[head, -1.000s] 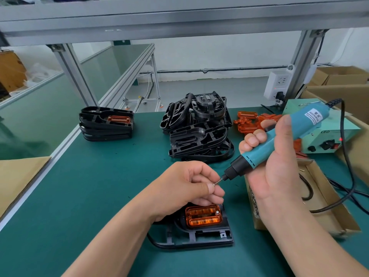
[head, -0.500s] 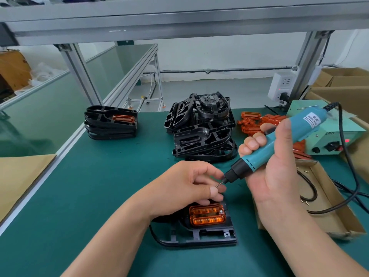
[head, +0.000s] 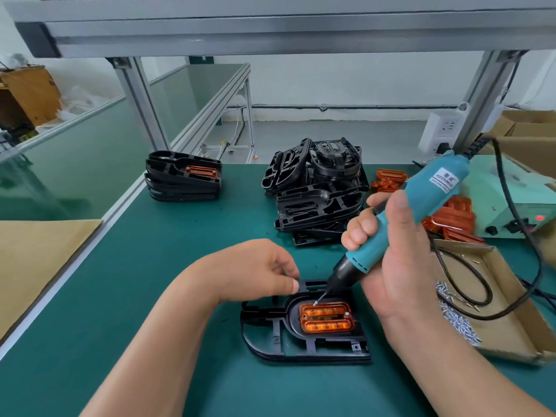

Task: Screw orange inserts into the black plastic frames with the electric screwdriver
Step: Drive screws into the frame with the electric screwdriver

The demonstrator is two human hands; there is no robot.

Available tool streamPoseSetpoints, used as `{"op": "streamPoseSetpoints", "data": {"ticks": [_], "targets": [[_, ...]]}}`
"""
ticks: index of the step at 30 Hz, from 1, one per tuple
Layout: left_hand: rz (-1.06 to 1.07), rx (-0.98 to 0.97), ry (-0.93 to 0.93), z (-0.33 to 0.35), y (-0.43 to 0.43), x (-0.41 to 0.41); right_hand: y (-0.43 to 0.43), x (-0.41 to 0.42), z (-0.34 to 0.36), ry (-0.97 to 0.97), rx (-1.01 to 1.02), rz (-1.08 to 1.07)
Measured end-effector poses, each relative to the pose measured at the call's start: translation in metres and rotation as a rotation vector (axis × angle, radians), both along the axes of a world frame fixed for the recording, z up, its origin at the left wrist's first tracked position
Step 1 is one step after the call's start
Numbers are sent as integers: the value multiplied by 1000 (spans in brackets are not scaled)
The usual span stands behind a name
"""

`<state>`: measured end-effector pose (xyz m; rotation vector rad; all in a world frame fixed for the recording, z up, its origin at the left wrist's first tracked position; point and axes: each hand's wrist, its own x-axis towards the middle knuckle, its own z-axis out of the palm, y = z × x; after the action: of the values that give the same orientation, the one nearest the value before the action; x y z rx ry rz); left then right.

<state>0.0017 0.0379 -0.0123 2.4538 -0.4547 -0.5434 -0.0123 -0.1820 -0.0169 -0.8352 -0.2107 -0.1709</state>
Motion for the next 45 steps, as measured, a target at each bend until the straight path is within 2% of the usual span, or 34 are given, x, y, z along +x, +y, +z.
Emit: {"op": "streamPoseSetpoints", "data": {"ticks": [10,23,31,36,45], "targets": [[-10,-89,48,1,-3,1,16,-12,5,-85,-91,113],[3,-96,73,6,-6,0,23,-19,9,-143,-210,168],[-26,-89,55,6,-6,-2,35,-20,12,-251,-409,263],[-27,-46,40,3,-8,-2,48,-15,17,-253,-513,327],[-17,-35,26,2,-8,0,49,-13,21,-236,-506,375]]}}
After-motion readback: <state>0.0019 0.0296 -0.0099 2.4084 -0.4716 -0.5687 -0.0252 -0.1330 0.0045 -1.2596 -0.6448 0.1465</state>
